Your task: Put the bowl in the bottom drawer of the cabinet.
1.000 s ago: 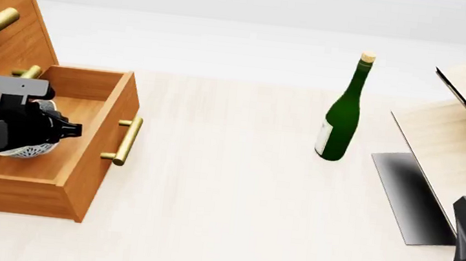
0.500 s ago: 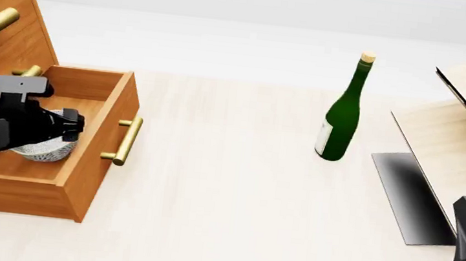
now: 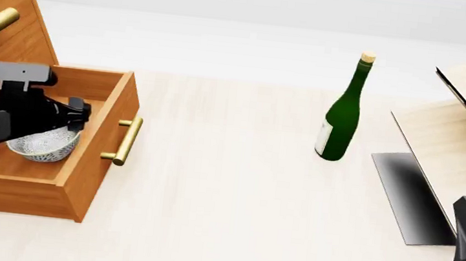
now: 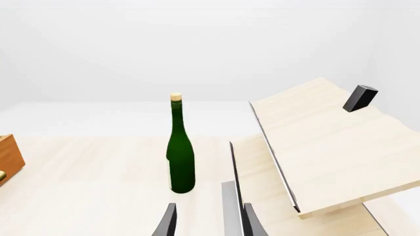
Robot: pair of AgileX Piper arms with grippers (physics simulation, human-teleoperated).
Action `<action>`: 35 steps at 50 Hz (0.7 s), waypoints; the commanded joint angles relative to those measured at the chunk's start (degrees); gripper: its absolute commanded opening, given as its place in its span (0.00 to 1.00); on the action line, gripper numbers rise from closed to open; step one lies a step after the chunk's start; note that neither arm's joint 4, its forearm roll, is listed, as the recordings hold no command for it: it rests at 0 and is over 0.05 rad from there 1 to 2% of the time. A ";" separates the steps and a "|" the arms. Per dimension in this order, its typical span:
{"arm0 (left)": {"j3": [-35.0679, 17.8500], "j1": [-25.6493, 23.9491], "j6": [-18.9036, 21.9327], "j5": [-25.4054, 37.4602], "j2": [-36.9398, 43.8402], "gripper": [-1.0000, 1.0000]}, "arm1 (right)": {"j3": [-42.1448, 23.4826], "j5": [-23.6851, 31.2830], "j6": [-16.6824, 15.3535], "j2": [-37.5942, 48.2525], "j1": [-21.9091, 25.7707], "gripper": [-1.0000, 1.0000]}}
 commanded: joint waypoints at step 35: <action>-0.80 -7.13 -2.92 1.94 -18.61 1.00 | 0.00 0.00 0.01 0.00 0.01 1.00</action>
